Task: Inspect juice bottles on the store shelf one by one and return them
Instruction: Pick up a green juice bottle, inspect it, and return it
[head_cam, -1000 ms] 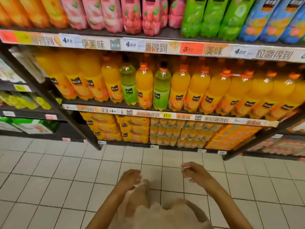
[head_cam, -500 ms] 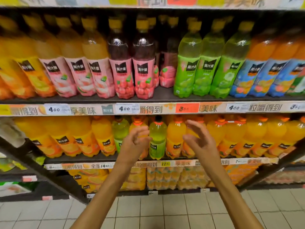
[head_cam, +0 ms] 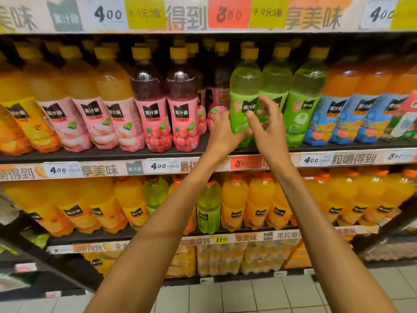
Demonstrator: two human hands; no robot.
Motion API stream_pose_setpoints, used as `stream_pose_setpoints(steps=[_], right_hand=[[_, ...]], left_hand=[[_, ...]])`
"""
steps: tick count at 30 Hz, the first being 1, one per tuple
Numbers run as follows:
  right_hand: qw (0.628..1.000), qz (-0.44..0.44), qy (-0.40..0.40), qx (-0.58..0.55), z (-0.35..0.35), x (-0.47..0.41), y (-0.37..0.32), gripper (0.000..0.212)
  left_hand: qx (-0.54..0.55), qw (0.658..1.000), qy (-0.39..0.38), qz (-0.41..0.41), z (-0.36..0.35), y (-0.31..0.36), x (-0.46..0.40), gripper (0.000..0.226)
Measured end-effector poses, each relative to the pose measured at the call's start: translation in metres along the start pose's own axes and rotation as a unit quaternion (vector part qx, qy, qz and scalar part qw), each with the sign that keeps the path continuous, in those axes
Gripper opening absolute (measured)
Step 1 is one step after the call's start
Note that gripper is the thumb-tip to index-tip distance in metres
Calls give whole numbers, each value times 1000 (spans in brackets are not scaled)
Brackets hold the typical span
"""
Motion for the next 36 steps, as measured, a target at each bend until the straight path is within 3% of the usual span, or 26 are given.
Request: stream_pose_setpoints(steps=[3, 8, 11, 15, 19, 24, 28, 30, 34, 36], right_hand=[[999, -8, 11, -38, 4, -3, -3, 40], [996, 8, 4, -84, 18, -9, -23, 44], [990, 24, -40, -132, 20, -12, -40, 49], [937, -61, -126, -320, 17, -9, -51, 45], [919, -125, -122, -352, 12, 1, -40, 23], [864, -175, -108, -460, 25, 7, -20, 26], [832, -212, -116, -500, 28, 12, -11, 35], [850, -204, -115, -472, 30, 13, -9, 32], [896, -177, -109, -393, 32, 18, -9, 29], [901, -173, -114, -382, 32, 18, -11, 30]], left_hand=[[-27, 999, 14, 16, -4, -3, -7, 60], [68, 998, 4, -14, 7, 3, 20, 48], [151, 987, -36, -39, 19, 14, 50, 45], [231, 965, -114, -43, 28, 26, 84, 29], [345, 928, -139, 40, 14, 16, 111, 23], [472, 861, -157, 103, 4, 2, 127, 39], [534, 804, -230, 123, 0, 8, 129, 45], [514, 810, -249, 131, -4, 11, 131, 45], [338, 916, -176, 125, -14, 15, 136, 52], [354, 915, -144, 126, -17, 18, 142, 54]])
Point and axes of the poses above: each hand's wrist, its own x-axis away from the middle knuckle, its own z-axis out of the back of the hand, y = z × x, the point moved 3 cm from there along -x, towards the middle knuckle, and after that the axes turned 7 degrees about -x, right-handed, at the moved point
